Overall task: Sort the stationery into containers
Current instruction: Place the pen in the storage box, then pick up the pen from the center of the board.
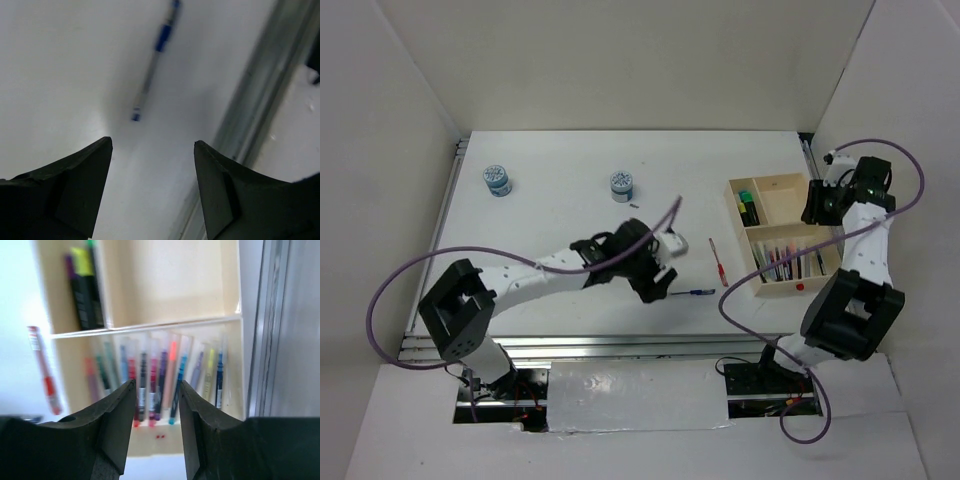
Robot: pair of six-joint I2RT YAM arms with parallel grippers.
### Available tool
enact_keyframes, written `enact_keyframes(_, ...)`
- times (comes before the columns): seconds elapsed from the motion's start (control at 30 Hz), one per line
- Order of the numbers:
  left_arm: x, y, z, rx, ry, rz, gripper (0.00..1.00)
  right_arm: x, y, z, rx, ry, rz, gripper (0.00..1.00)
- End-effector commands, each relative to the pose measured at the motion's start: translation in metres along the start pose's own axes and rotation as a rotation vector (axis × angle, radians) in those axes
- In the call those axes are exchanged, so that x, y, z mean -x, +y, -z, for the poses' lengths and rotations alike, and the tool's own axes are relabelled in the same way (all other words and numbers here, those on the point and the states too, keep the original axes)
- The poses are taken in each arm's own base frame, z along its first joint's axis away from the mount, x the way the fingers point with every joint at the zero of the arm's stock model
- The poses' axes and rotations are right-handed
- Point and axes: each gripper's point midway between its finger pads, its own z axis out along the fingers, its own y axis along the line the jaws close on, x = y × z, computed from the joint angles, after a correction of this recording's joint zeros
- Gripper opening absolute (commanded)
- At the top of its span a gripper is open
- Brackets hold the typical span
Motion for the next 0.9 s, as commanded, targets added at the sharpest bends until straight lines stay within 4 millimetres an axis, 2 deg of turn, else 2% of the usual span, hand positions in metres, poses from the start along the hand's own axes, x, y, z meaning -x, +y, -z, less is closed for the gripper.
enact_keyframes(0.0,-0.022,-0.053,-0.009,-0.143,0.044,-0.365,0.78,0.026,0.038,0.047,0.119,-0.112,-0.027,0.47)
enact_keyframes(0.03,-0.027,-0.060,-0.012,-0.168,0.055,-0.385,0.78,0.026,0.043,0.047,0.138,-0.111,-0.044,0.47)
enact_keyframes(0.07,-0.032,-0.067,-0.015,-0.191,0.062,-0.409,0.78,0.027,0.048,0.059,0.142,-0.136,-0.041,0.47)
enact_keyframes(0.1,-0.037,-0.069,-0.020,-0.205,0.078,-0.413,0.77,0.027,0.051,0.063,0.152,-0.138,-0.046,0.47)
enact_keyframes(0.17,-0.030,-0.071,-0.026,-0.201,0.074,-0.432,0.76,0.026,0.061,0.073,0.184,-0.153,-0.056,0.47)
enact_keyframes(0.2,-0.033,-0.067,-0.032,-0.193,0.090,-0.438,0.75,0.025,0.064,0.076,0.193,-0.157,-0.059,0.47)
enact_keyframes(0.23,-0.024,-0.064,-0.034,-0.174,0.084,-0.472,0.75,0.023,0.069,0.079,0.213,-0.160,-0.059,0.47)
enact_keyframes(0.43,-0.017,-0.053,-0.050,-0.161,0.125,-0.607,0.69,0.021,0.088,0.099,0.271,-0.213,-0.034,0.46)
enact_keyframes(0.6,-0.027,-0.047,-0.065,-0.187,0.152,-0.640,0.57,0.020,0.095,0.105,0.293,-0.225,-0.029,0.46)
enact_keyframes(0.73,-0.036,-0.039,-0.076,-0.192,0.184,-0.612,0.55,0.022,0.096,0.108,0.297,-0.232,-0.030,0.46)
enact_keyframes(0.87,-0.037,-0.029,-0.083,-0.160,0.177,-0.606,0.56,0.024,0.099,0.112,0.316,-0.233,-0.032,0.46)
